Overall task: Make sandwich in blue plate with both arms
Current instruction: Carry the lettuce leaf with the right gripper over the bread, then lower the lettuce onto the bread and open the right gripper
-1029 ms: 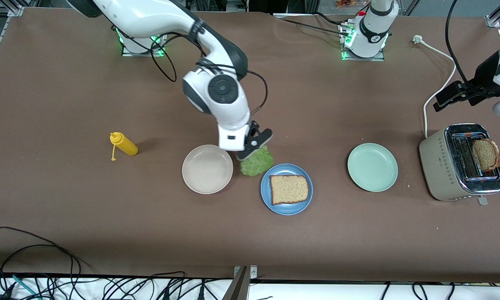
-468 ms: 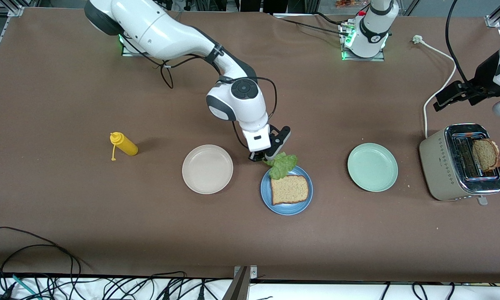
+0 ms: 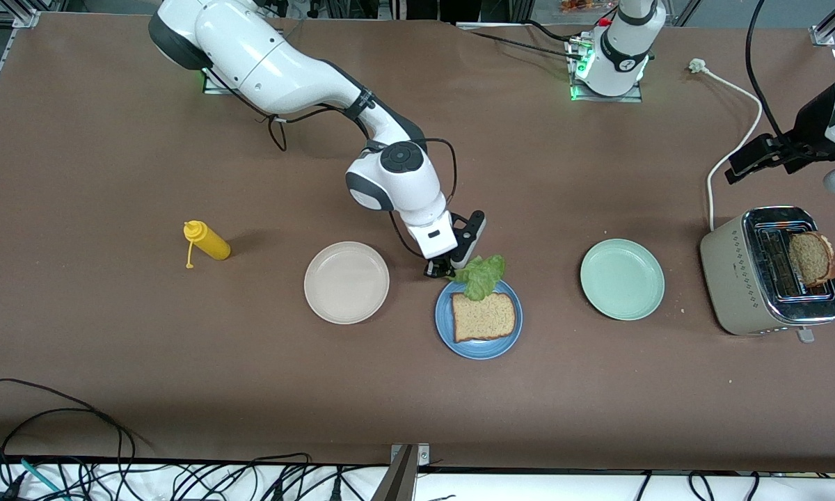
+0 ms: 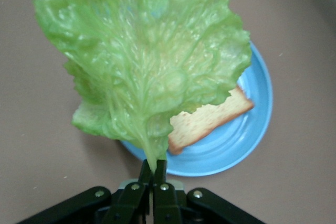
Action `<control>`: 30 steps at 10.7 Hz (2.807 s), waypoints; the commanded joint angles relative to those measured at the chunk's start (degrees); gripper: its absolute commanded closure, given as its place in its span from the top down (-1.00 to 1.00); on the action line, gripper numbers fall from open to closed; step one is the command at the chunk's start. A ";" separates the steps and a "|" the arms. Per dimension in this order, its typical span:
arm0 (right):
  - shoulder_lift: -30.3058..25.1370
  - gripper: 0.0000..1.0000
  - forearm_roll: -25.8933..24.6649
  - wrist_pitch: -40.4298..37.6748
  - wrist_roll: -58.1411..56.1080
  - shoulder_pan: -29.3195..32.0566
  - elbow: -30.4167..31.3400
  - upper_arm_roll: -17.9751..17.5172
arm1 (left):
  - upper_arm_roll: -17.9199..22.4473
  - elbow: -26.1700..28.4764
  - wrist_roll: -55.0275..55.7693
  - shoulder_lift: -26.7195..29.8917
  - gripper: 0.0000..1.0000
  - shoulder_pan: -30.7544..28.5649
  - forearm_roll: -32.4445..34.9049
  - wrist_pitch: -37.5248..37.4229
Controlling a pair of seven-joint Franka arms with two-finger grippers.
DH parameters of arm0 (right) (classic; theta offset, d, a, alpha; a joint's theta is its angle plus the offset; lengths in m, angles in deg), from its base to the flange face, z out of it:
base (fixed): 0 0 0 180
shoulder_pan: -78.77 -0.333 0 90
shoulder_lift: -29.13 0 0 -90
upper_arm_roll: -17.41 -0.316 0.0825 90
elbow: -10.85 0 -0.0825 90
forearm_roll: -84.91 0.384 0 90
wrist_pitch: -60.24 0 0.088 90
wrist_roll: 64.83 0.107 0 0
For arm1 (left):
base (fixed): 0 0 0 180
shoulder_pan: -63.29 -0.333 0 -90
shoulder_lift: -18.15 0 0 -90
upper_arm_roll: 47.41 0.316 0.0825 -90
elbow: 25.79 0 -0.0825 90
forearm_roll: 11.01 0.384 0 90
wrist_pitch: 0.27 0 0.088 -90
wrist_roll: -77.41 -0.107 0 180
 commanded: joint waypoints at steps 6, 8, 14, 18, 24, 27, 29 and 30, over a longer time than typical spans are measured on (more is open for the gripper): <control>9.38 -1.00 -0.67 10.74 -8.74 -0.62 -10.52 3.04 | 0.60 -1.74 -0.49 -0.60 1.00 -0.39 1.20 -1.48; 10.26 -1.00 -0.67 11.44 -11.55 -0.53 -10.78 4.01 | 0.60 -1.74 -0.58 -0.60 1.00 -0.92 1.20 -1.48; 10.70 -1.00 -0.14 12.15 -9.99 -0.70 -11.56 3.49 | 0.69 -1.74 -0.58 -0.60 1.00 -1.01 1.20 -1.48; 10.88 -1.00 -0.14 12.15 -9.10 -1.23 -12.71 3.66 | 0.60 -1.74 -0.58 -0.60 1.00 -1.36 1.20 -1.48; 11.32 0.64 -0.14 12.24 -6.64 -1.23 -12.71 3.75 | 0.60 -1.74 -0.58 -0.60 1.00 -1.36 1.11 -1.48; 11.32 0.72 -0.14 12.24 -6.64 -1.23 -12.71 3.75 | 0.69 -1.74 -0.58 -0.60 1.00 -1.79 1.20 -1.48; 10.53 1.00 1.34 11.45 -6.82 -0.88 -12.63 3.57 | 0.69 -1.74 -1.02 -0.60 1.00 -2.24 1.20 -1.48; 8.79 1.00 4.05 9.97 -6.90 -0.62 -12.45 3.66 | 0.69 -1.74 -1.10 -0.60 1.00 -2.24 1.20 -1.48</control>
